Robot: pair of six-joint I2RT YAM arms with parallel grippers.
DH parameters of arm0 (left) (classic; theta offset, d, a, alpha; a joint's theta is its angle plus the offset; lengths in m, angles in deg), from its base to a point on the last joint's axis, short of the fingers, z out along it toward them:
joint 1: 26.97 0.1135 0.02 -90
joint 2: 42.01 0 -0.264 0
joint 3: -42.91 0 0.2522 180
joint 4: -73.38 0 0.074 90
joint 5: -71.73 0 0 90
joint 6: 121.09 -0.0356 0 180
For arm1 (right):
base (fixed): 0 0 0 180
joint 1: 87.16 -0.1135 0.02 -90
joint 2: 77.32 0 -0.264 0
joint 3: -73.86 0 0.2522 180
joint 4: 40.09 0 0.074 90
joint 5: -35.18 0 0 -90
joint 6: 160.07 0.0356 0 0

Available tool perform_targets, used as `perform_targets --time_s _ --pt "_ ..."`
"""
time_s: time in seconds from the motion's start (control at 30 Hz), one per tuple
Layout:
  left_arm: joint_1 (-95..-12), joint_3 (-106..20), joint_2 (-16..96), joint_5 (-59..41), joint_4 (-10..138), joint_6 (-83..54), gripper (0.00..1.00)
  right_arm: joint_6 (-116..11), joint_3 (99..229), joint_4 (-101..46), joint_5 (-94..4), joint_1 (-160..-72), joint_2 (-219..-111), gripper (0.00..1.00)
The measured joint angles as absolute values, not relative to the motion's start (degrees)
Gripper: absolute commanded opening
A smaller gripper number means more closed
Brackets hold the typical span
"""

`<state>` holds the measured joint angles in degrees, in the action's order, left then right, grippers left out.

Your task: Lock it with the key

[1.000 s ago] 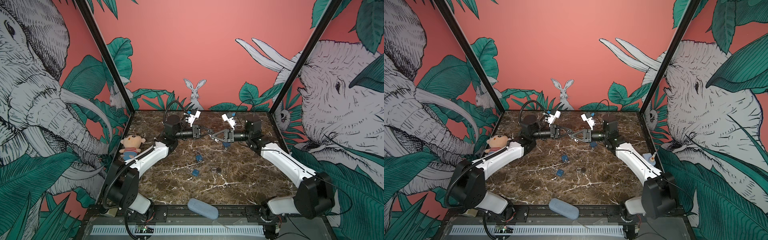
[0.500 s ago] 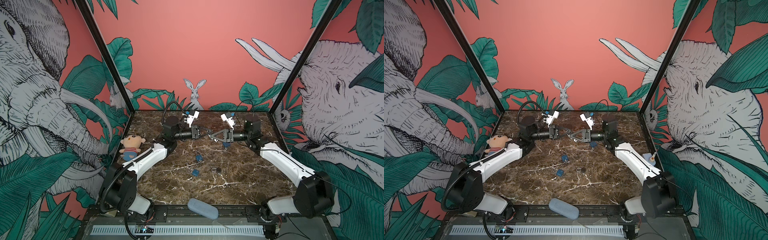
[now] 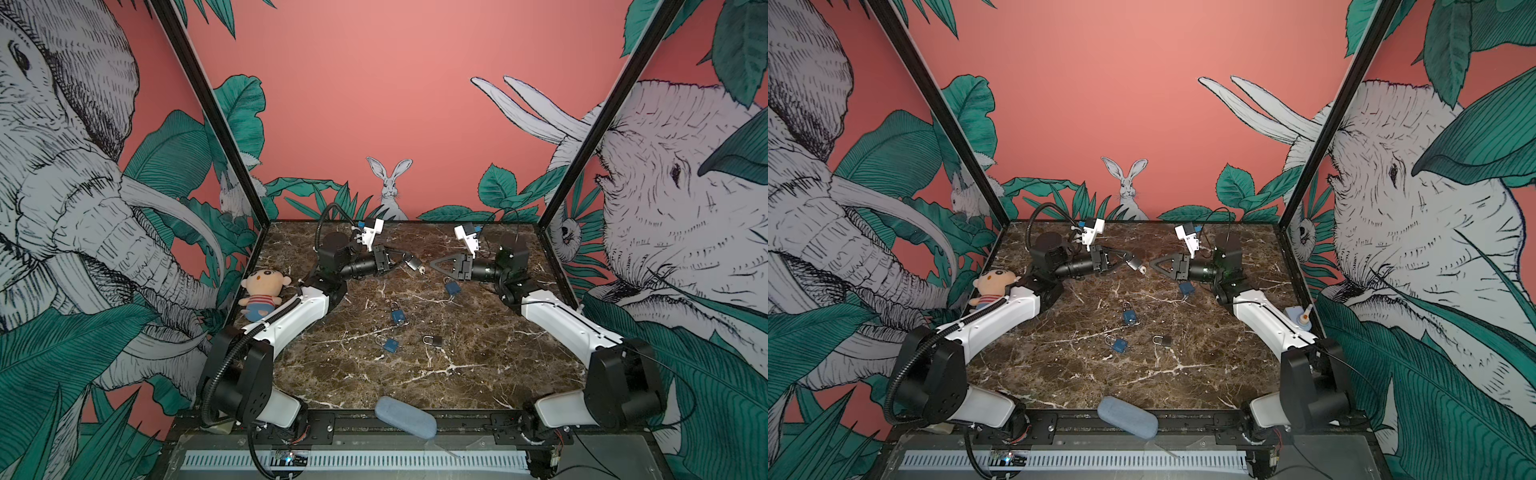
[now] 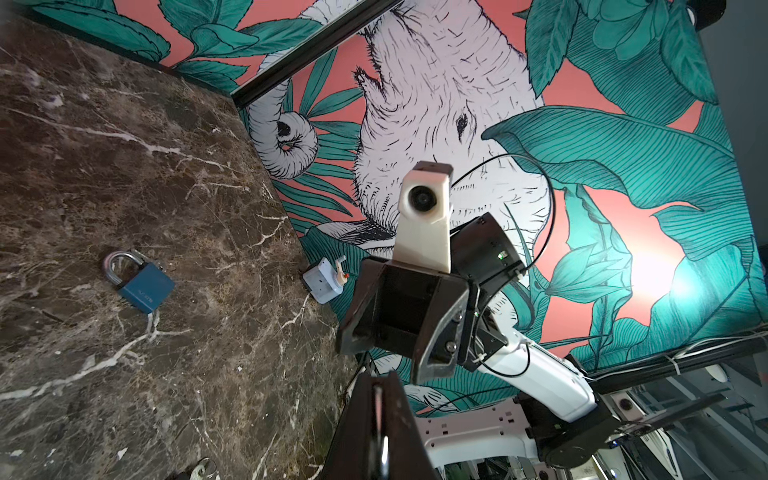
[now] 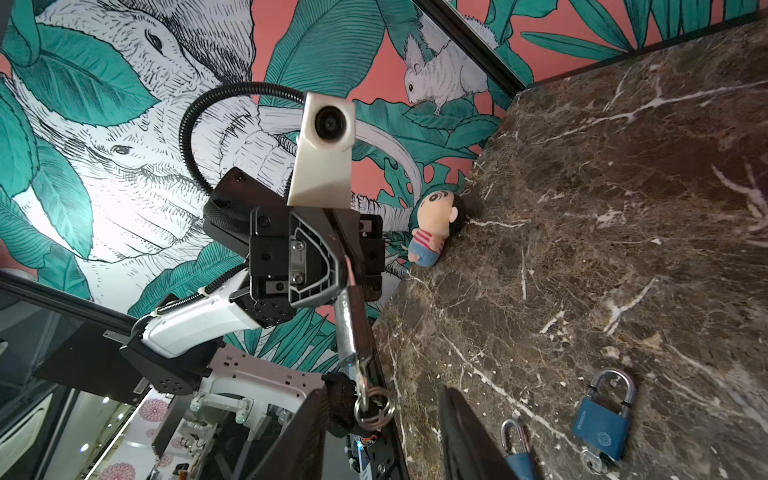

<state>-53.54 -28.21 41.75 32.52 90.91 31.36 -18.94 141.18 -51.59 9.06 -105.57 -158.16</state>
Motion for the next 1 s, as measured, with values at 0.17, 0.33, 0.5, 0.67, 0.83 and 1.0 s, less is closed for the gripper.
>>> perform_targets --time_s 0.17,0.33,0.5,0.67,0.83,1.0 --pt "-53.5 -30.4 41.8 32.2 91.7 31.7 0.0 -17.2 140.7 -54.3 9.1 -106.1 -158.1 0.44" --pt "-53.5 -30.8 41.9 32.2 92.8 32.4 0.0 -16.4 140.7 -55.6 9.1 -106.9 -158.1 0.44" --pt "-53.5 -30.8 42.7 32.2 92.8 32.5 0.0 -16.7 142.1 -54.8 9.1 -108.4 -158.1 0.38" --pt "-53.5 -30.8 43.3 32.4 93.0 32.8 0.0 -18.5 144.2 -52.7 8.9 -109.7 -158.1 0.23" --pt "-53.5 -30.8 43.3 32.7 93.6 33.2 0.0 -19.4 144.6 -50.7 8.7 -110.0 -158.2 0.12" --pt "-53.5 -30.8 43.4 32.6 93.8 33.4 0.0 -19.9 144.6 -50.3 8.7 -110.1 -158.2 0.02"
